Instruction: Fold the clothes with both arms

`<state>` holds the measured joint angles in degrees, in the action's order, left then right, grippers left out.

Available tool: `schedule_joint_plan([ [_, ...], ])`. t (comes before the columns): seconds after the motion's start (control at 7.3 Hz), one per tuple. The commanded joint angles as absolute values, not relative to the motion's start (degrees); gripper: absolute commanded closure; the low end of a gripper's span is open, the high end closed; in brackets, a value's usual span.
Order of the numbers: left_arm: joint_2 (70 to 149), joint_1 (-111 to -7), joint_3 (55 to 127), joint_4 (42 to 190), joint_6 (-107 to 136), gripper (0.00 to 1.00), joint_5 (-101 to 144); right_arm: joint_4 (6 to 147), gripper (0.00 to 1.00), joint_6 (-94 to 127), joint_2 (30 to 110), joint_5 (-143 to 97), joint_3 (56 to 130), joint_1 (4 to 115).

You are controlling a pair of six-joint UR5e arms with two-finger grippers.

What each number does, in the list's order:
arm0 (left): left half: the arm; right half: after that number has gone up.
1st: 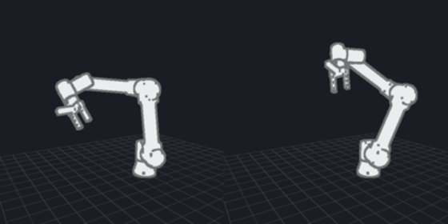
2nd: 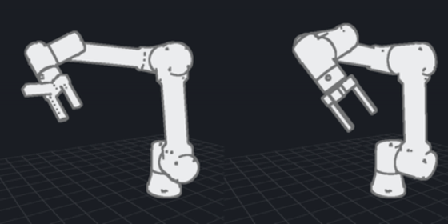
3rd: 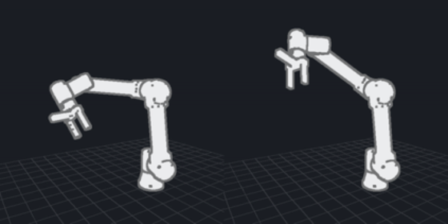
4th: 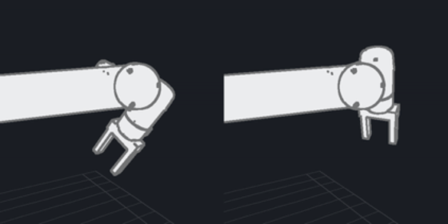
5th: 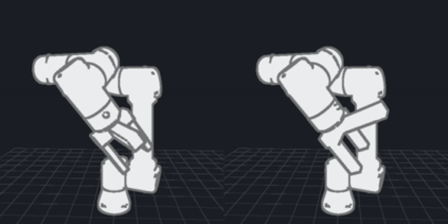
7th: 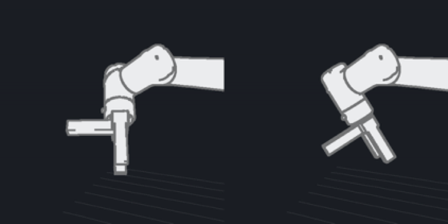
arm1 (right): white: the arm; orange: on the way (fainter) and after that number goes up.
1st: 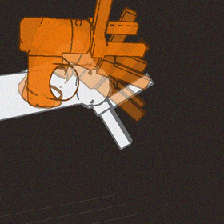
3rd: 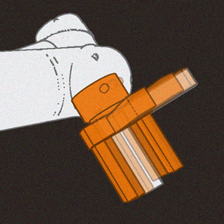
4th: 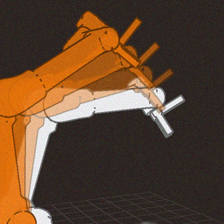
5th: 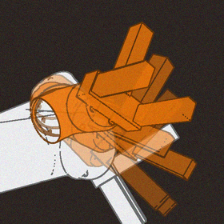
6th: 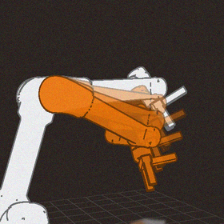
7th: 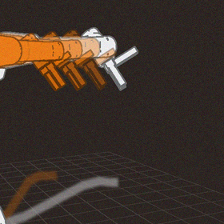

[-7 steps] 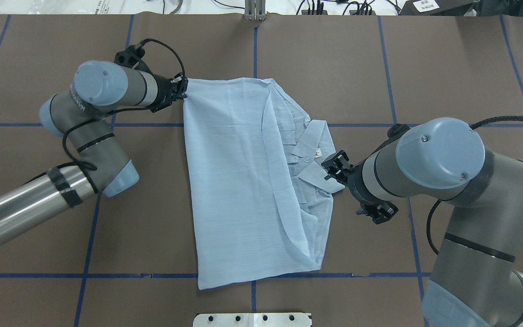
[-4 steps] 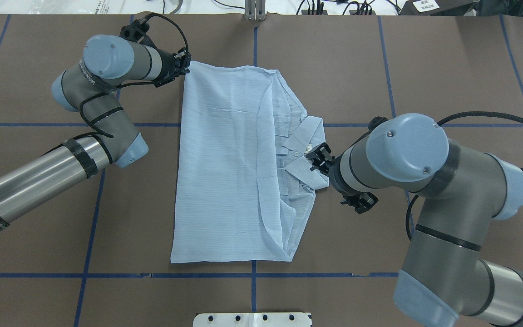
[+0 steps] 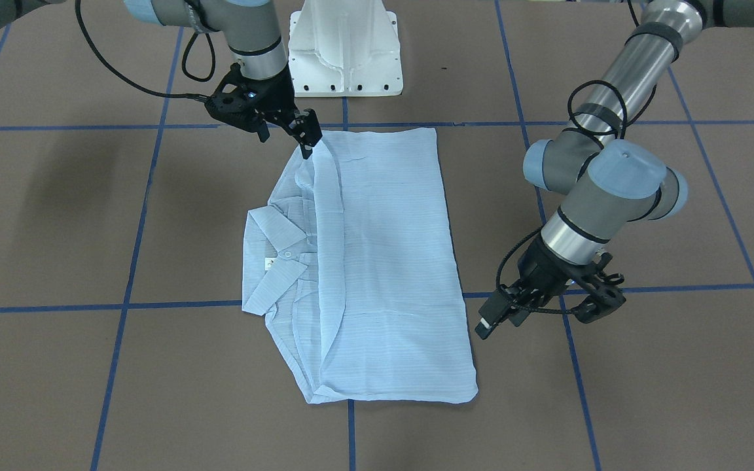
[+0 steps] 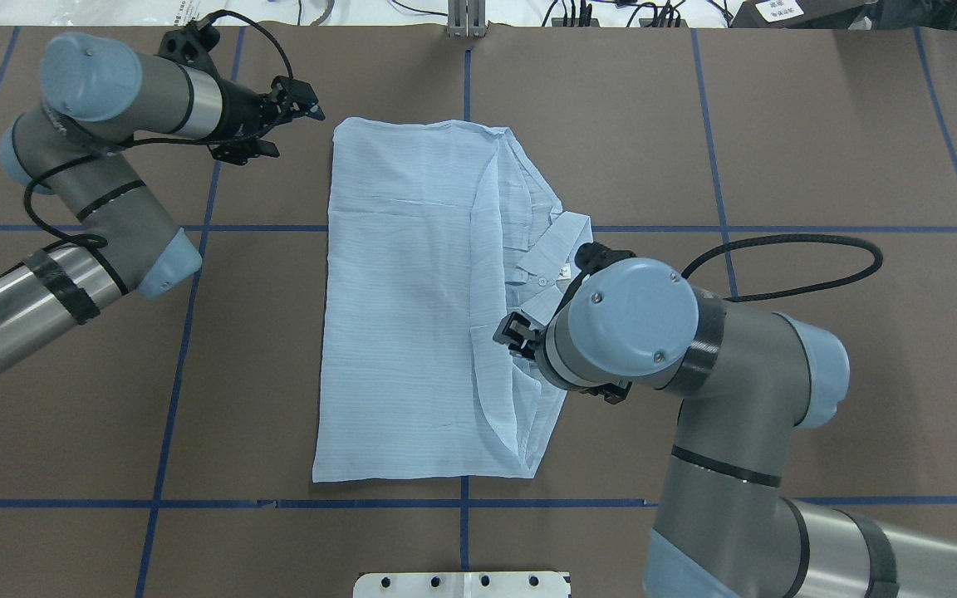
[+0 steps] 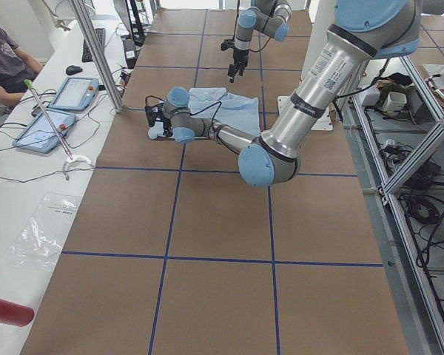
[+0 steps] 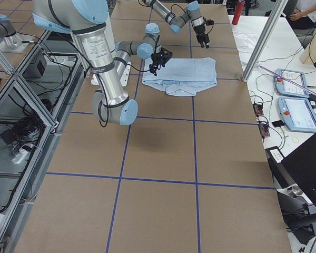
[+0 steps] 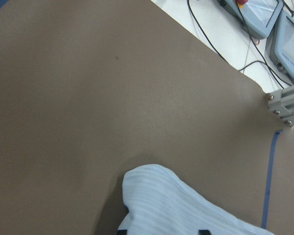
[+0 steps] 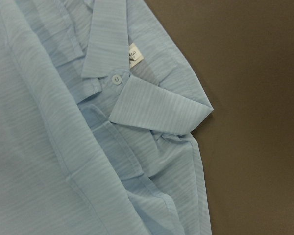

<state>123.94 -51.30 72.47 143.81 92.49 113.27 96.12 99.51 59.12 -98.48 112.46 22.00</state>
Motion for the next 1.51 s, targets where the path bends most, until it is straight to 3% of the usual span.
schedule_joint_plan([
  [0.0,119.82,-56.14,77.93,142.82,88.98,0.0,119.07,96.42,0.0,87.74,55.83,-94.94,107.35,18.47],
  [0.41,116.02,-56.25,83.49,139.75,85.61,0.0,120.23,96.5,0.0,71.85,52.3,-92.2,101.09,16.35],
  [1.1,106.02,-55.46,97.97,136.58,84.29,0.0,119.71,97.46,0.0,67.09,52.82,-91.76,99.32,14.85],
  [1.37,105.21,-55.37,98.35,136.58,84.2,0.0,119.71,99.14,0.0,65.22,52.21,-91.76,99.05,14.77],
])
